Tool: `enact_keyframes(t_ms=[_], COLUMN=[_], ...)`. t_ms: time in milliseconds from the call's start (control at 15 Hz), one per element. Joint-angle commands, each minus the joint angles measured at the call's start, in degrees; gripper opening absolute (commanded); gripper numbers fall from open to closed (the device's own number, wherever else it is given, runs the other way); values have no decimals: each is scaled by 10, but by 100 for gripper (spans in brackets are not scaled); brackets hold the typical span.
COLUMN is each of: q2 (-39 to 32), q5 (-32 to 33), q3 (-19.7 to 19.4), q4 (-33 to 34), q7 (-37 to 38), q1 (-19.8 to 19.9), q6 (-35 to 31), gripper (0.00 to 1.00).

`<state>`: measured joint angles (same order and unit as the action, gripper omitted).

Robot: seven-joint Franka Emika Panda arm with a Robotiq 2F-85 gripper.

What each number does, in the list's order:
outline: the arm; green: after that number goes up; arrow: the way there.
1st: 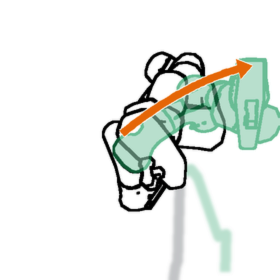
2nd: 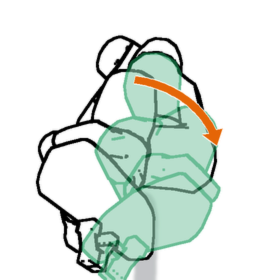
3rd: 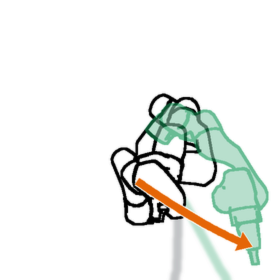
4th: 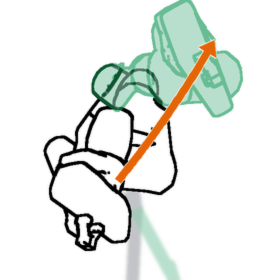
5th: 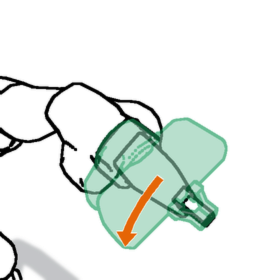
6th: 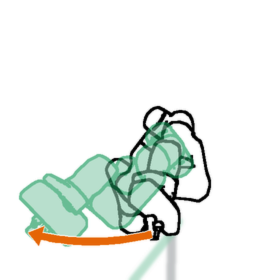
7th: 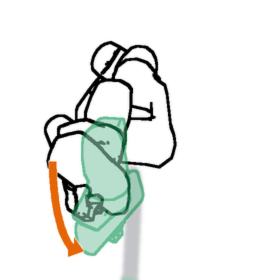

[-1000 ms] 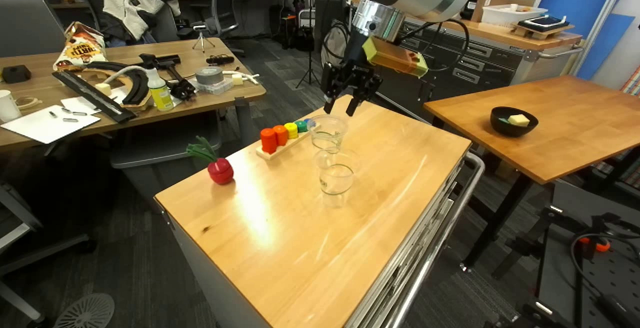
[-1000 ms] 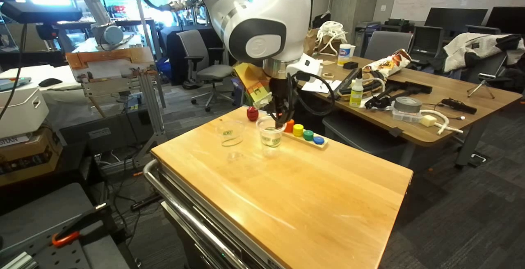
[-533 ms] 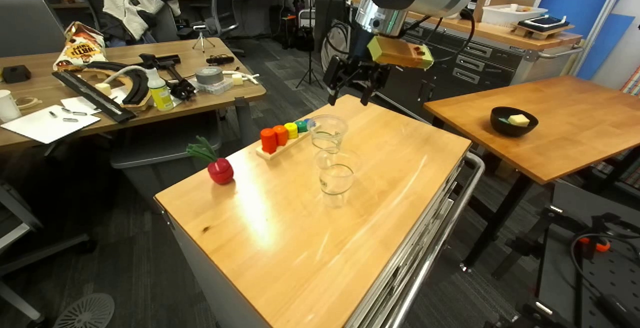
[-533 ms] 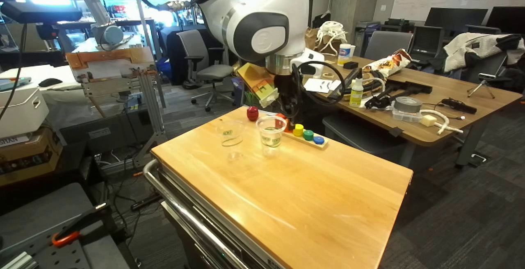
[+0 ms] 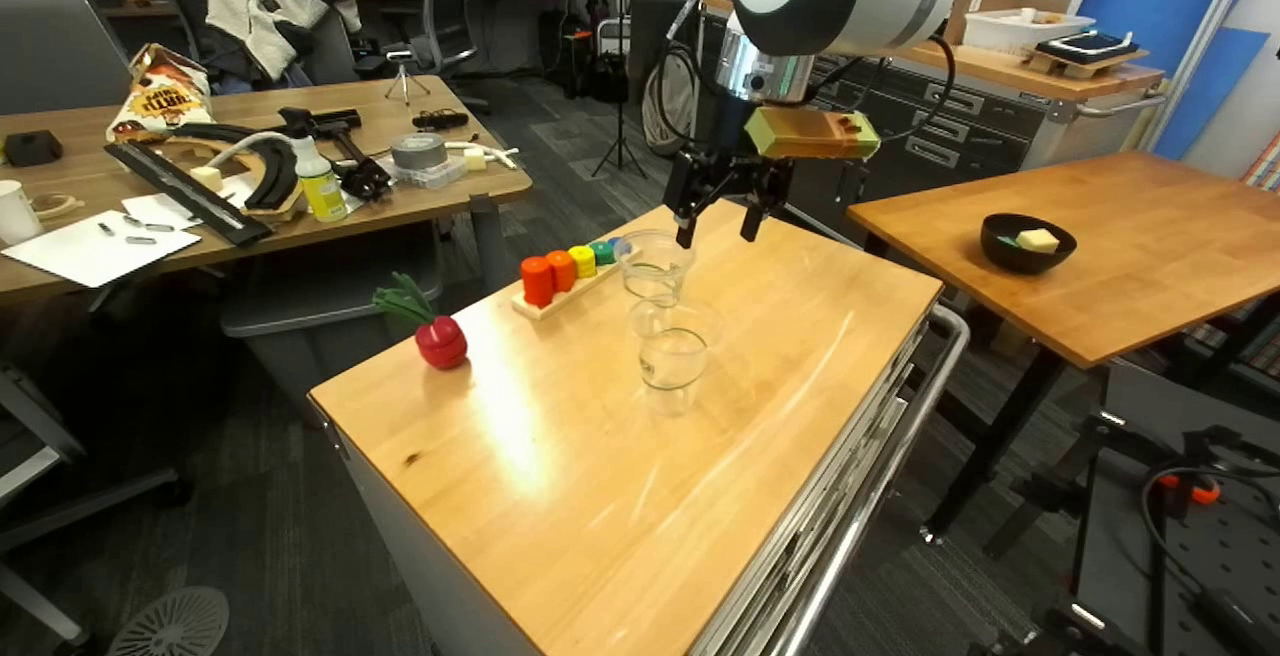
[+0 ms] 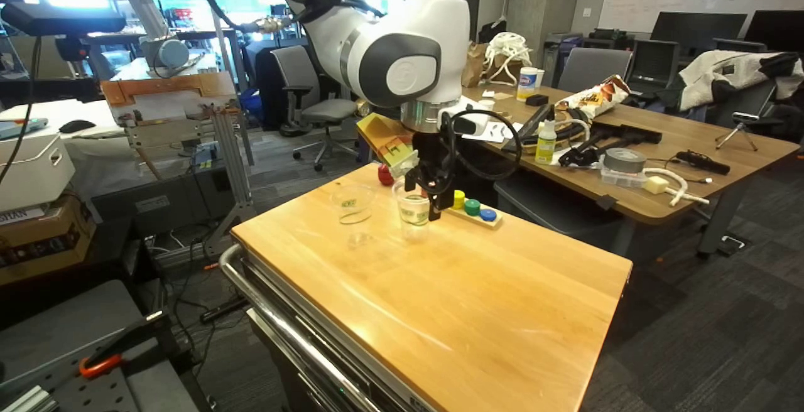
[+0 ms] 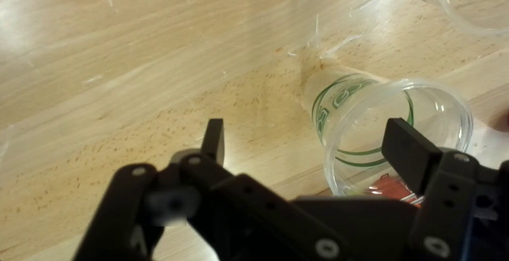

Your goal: Stack the clear cups together

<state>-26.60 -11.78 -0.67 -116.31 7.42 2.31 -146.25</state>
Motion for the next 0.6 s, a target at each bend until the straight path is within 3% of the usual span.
enact_keyframes(t_ms=[0,400,467,533], q2=[-8,-44,-50,-56], q5=[-9,-26,-40,-49], q3=[11,24,33,39], q4=[14,35,42,49], q7=[-10,-14,-19,-20], q1=[6,11,16,18], q6=[11,2,4,5], gripper=[100,100,75,72])
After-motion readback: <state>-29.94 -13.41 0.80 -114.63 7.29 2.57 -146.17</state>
